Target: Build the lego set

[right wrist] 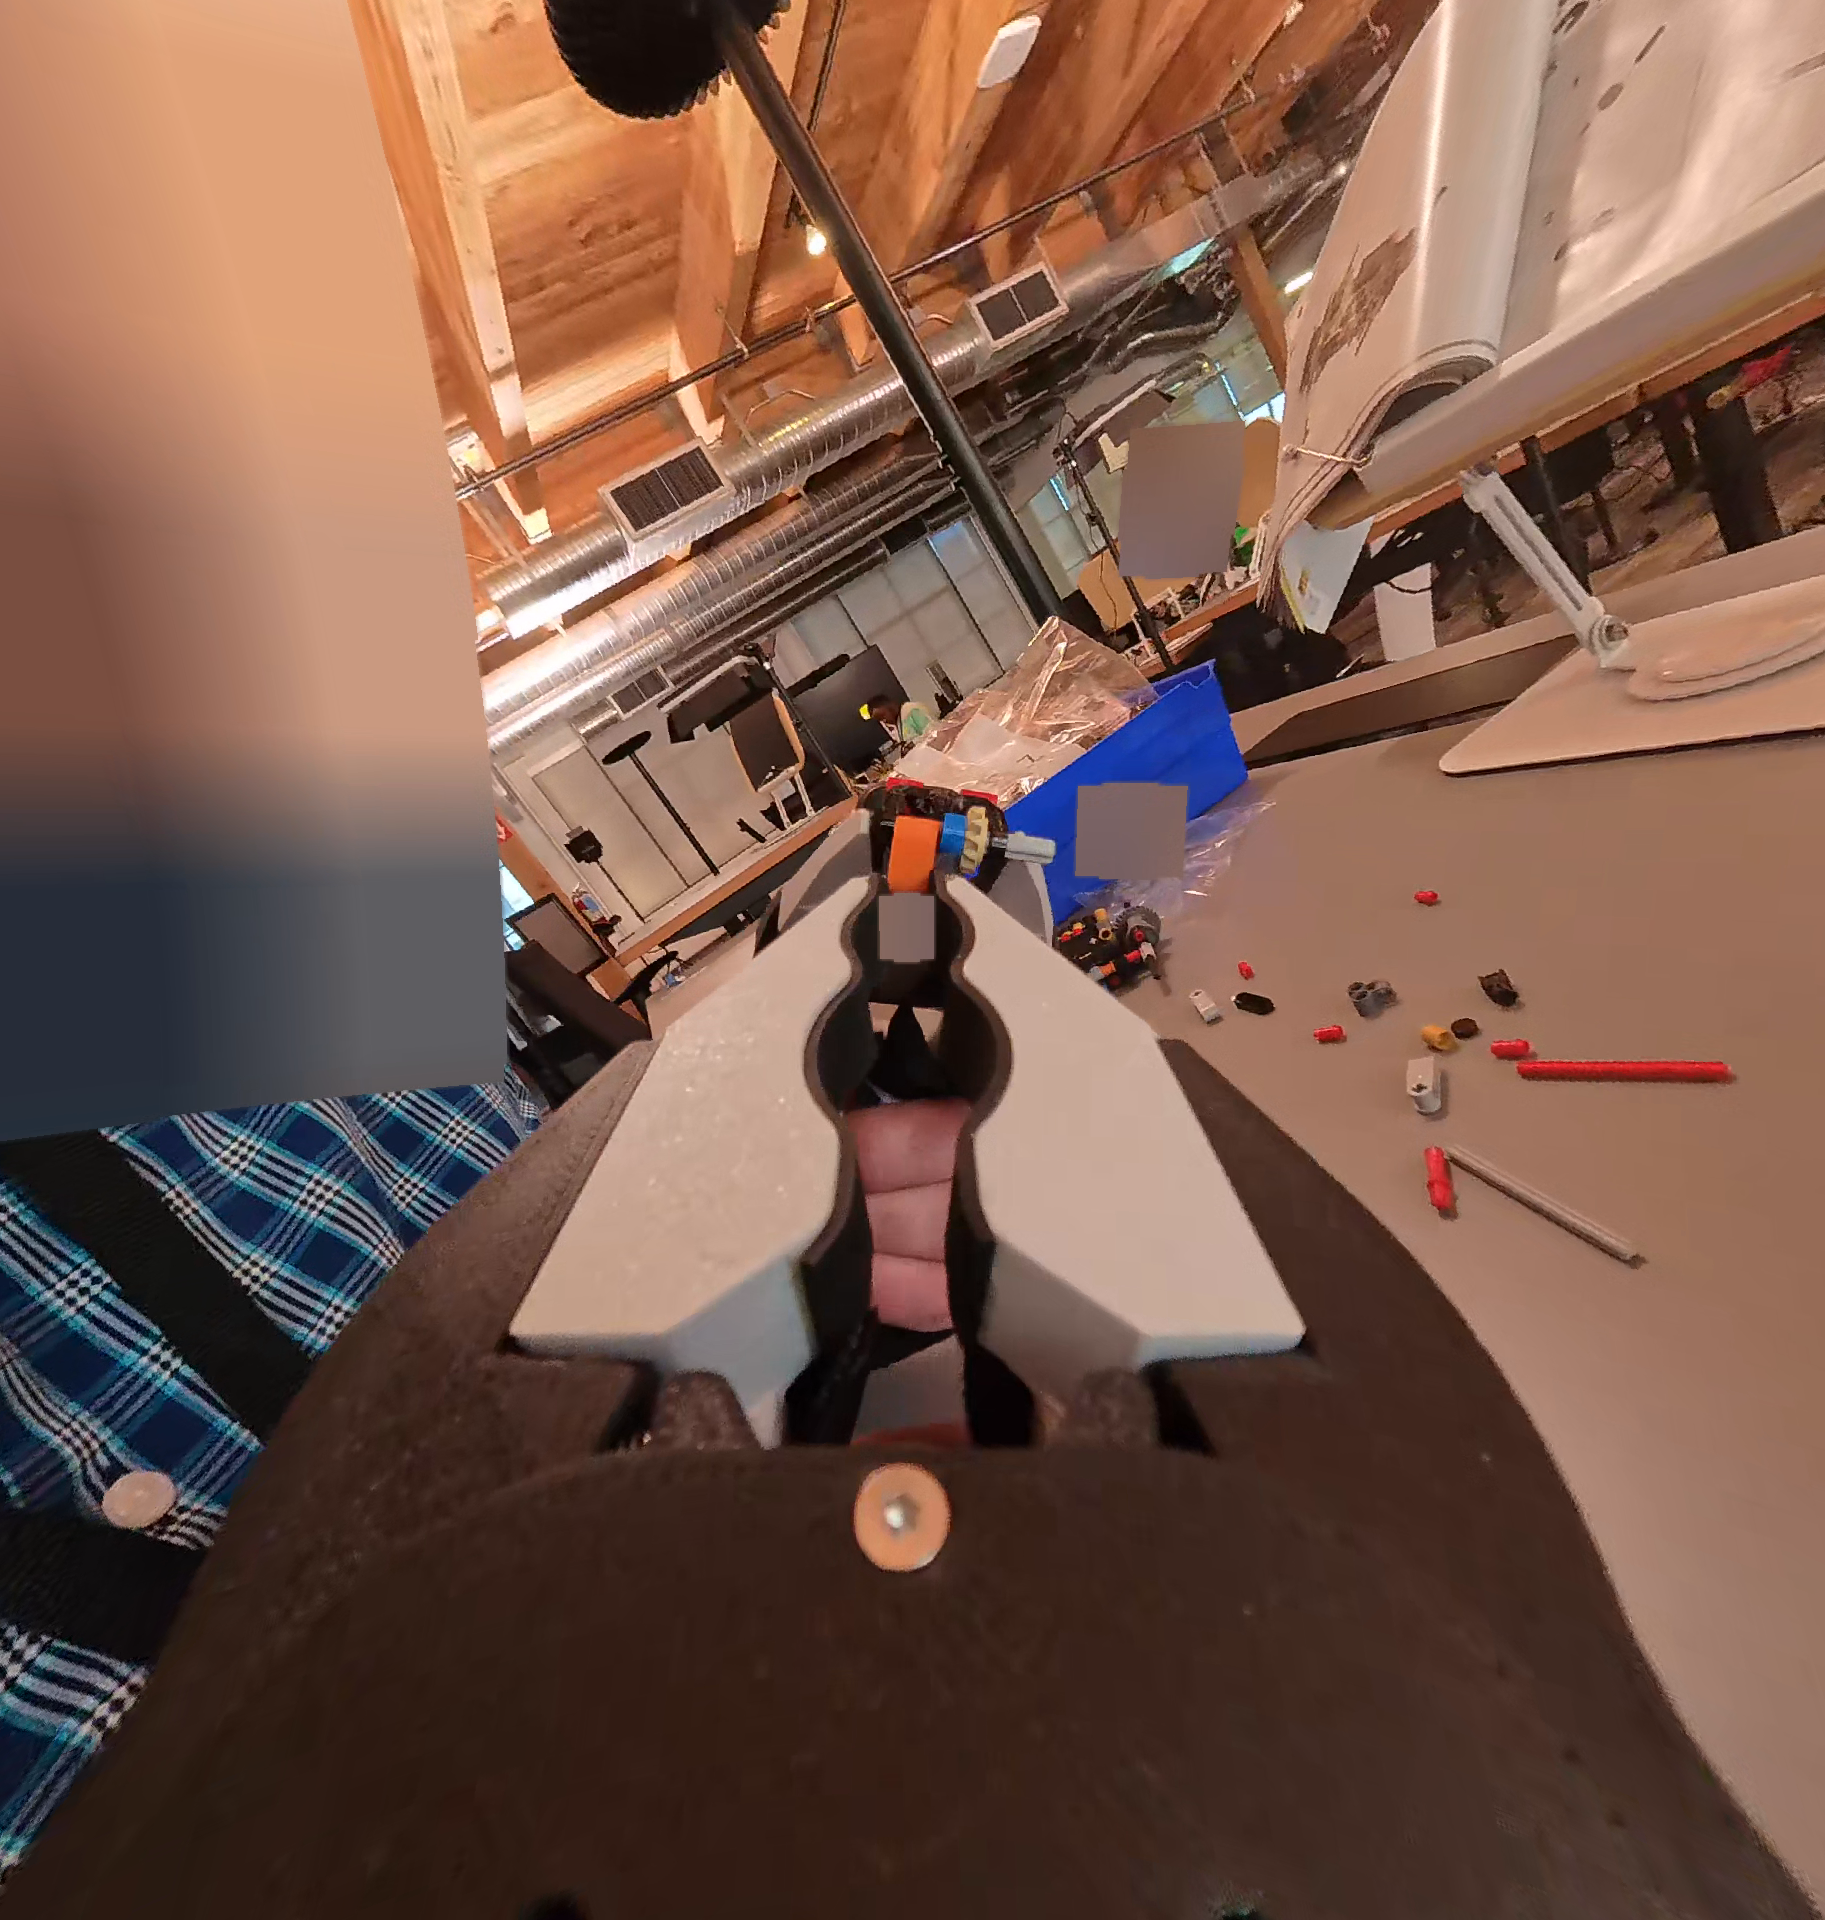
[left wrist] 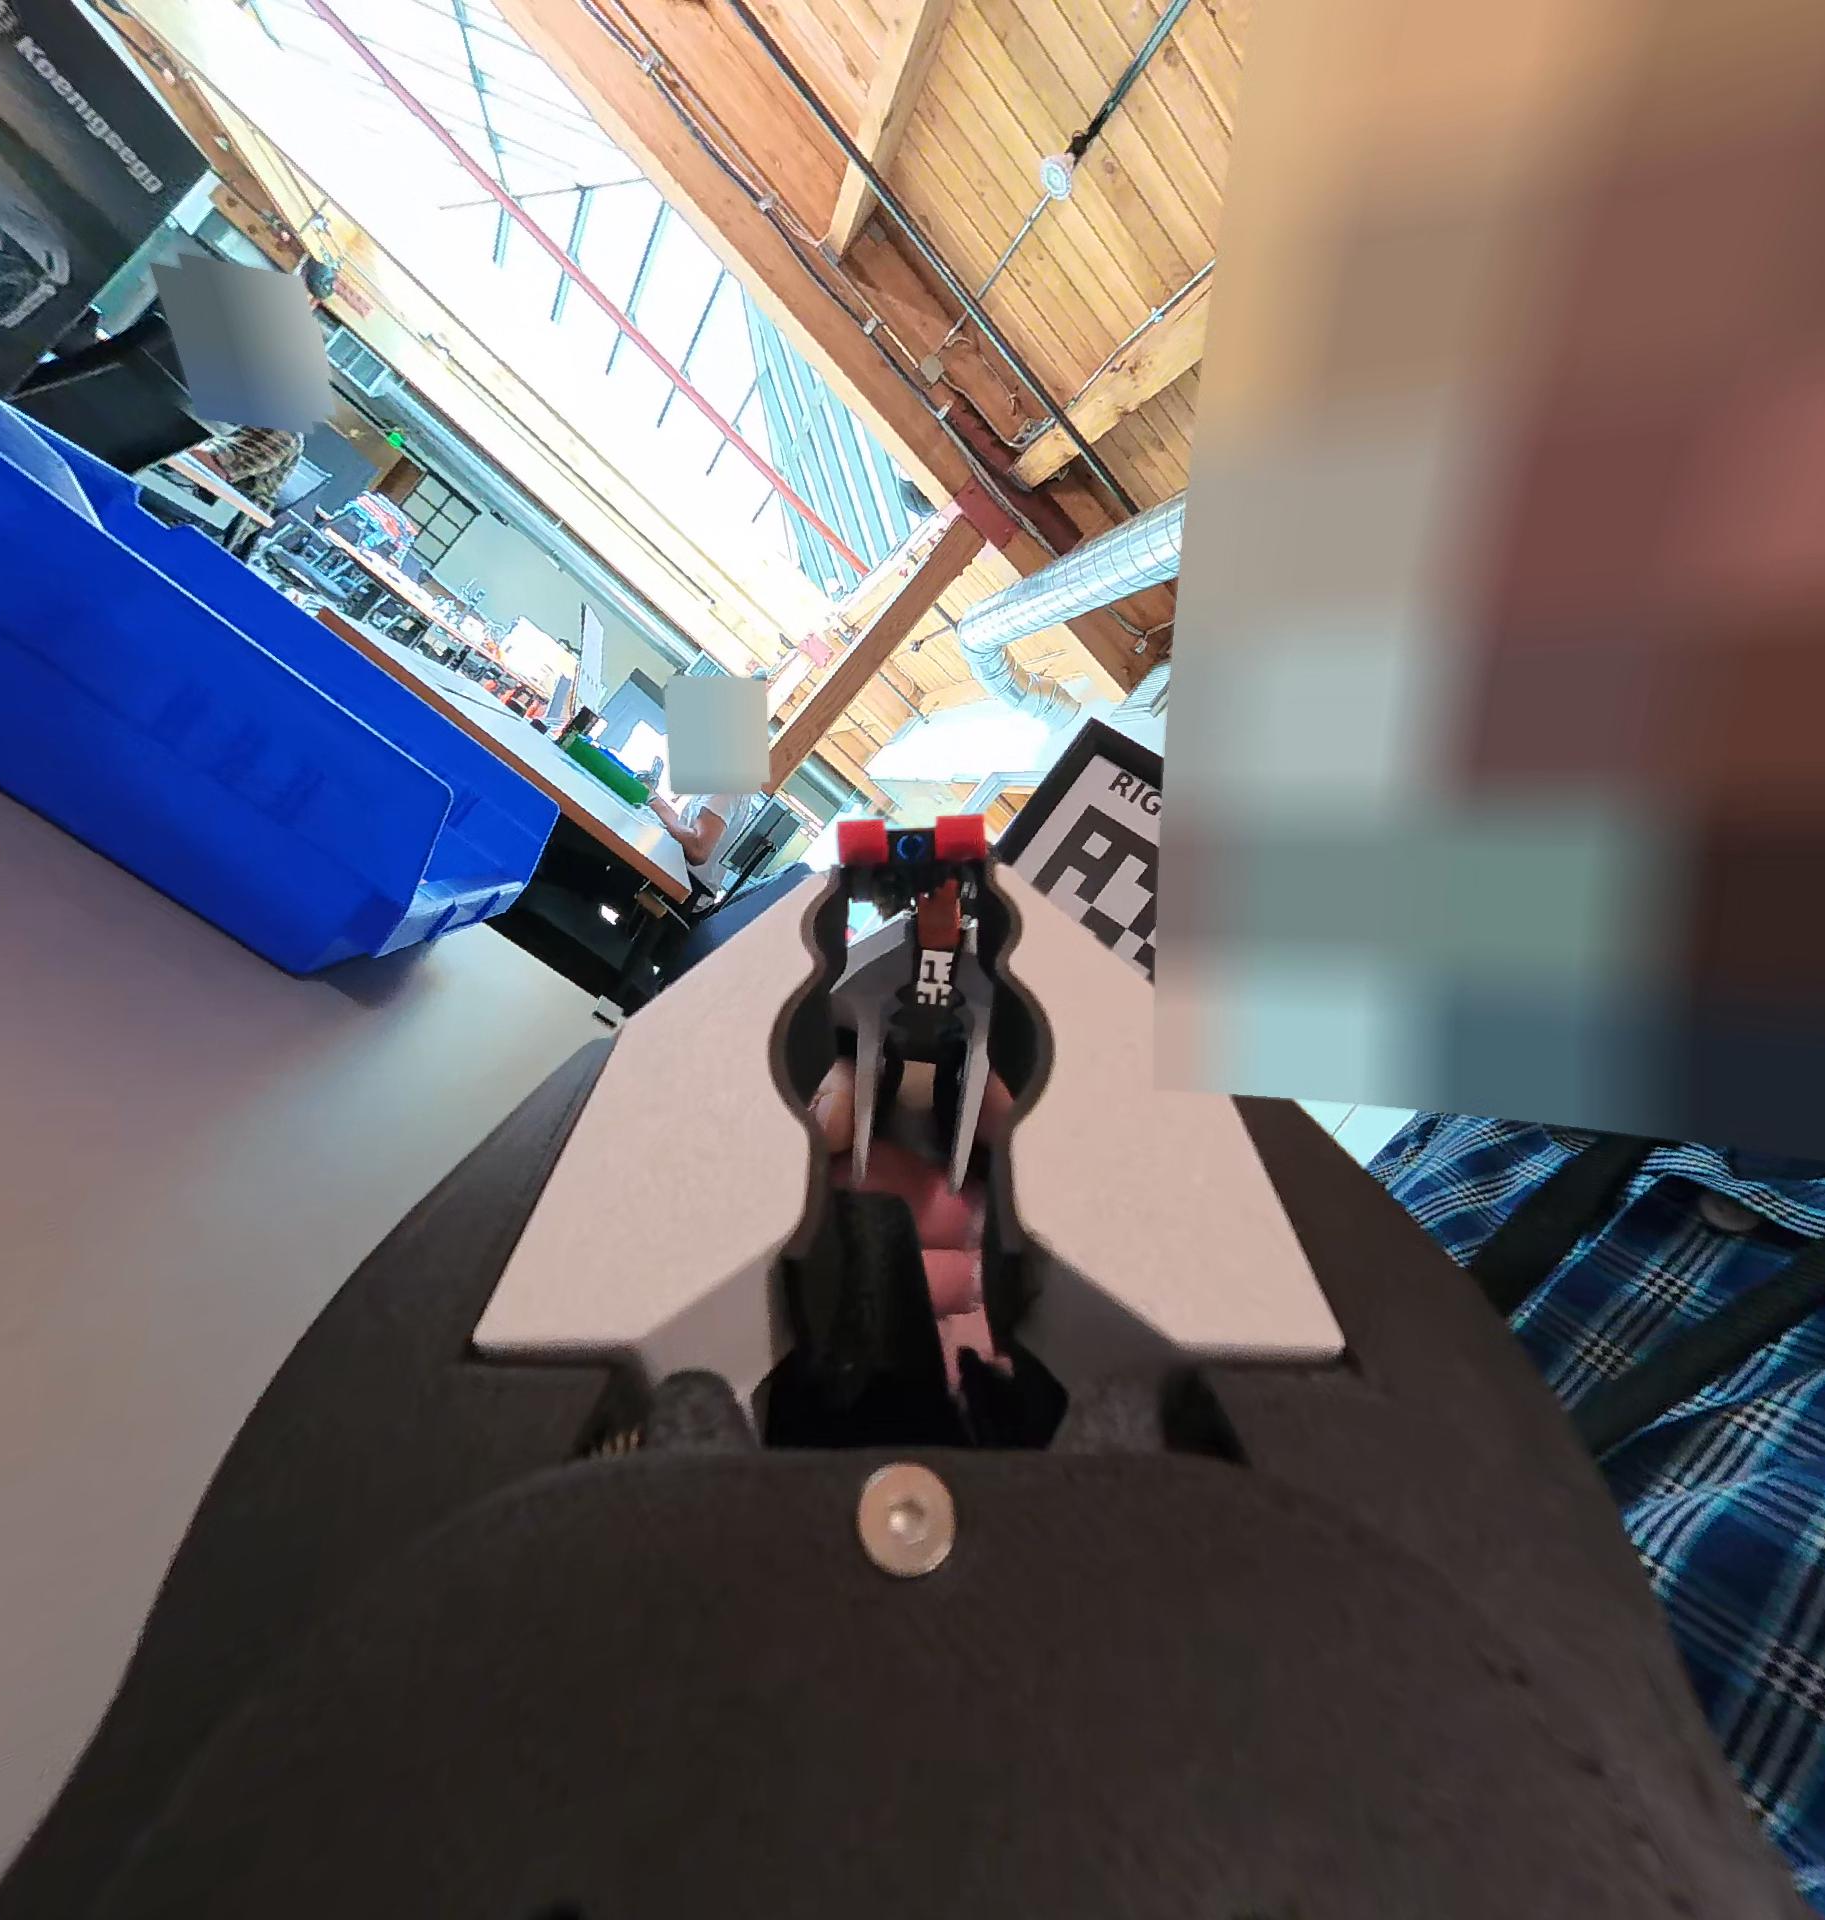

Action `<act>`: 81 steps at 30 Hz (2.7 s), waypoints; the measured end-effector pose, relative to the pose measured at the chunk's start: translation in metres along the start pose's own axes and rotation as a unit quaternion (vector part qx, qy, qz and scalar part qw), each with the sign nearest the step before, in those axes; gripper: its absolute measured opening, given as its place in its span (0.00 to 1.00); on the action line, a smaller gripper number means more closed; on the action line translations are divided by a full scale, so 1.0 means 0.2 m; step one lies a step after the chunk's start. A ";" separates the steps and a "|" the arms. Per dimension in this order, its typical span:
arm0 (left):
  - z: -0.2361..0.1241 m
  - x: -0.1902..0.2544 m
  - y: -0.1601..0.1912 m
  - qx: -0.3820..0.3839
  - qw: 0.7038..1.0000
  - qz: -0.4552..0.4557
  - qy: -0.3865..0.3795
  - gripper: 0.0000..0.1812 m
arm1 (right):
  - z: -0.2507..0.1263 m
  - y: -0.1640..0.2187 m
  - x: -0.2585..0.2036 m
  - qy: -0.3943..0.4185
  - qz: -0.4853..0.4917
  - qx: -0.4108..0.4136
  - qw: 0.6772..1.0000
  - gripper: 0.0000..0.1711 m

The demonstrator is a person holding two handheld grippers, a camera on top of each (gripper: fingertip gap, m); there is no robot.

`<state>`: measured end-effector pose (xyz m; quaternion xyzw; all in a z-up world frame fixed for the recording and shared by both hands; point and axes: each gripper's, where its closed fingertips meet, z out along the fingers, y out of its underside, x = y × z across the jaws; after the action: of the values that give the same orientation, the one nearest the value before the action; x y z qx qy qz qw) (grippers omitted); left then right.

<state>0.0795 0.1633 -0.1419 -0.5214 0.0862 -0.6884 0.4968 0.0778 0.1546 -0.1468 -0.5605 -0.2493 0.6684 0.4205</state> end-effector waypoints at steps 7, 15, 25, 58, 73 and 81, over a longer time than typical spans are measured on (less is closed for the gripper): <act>0.00 -0.01 0.00 -0.004 1.000 0.004 -0.007 0.13 | -0.01 0.00 0.01 0.007 -0.006 -0.003 1.000 0.02; 0.00 -0.01 0.02 -0.021 0.999 0.020 -0.022 0.13 | -0.01 0.02 0.02 0.002 -0.002 -0.005 1.000 0.02; -0.01 -0.02 0.02 -0.036 0.998 0.037 -0.030 0.12 | -0.01 0.04 0.03 0.005 -0.007 -0.010 1.000 0.02; -0.03 0.05 0.07 -0.098 0.994 0.025 0.031 0.13 | -0.03 0.08 -0.06 -0.081 -0.101 -0.142 0.981 0.02; 0.02 -0.06 0.14 -0.143 0.989 0.028 -0.007 0.13 | -0.13 0.08 0.05 -0.080 -0.052 -0.114 0.989 0.02; 0.05 -0.06 0.13 -0.157 0.986 0.053 -0.025 0.14 | -0.14 0.04 0.06 -0.097 -0.036 -0.068 0.992 0.02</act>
<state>0.1021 0.1651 -0.1615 -0.6050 0.2082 -0.6256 0.4463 0.1028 0.1554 -0.1670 -0.5110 -0.3538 0.6855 0.3793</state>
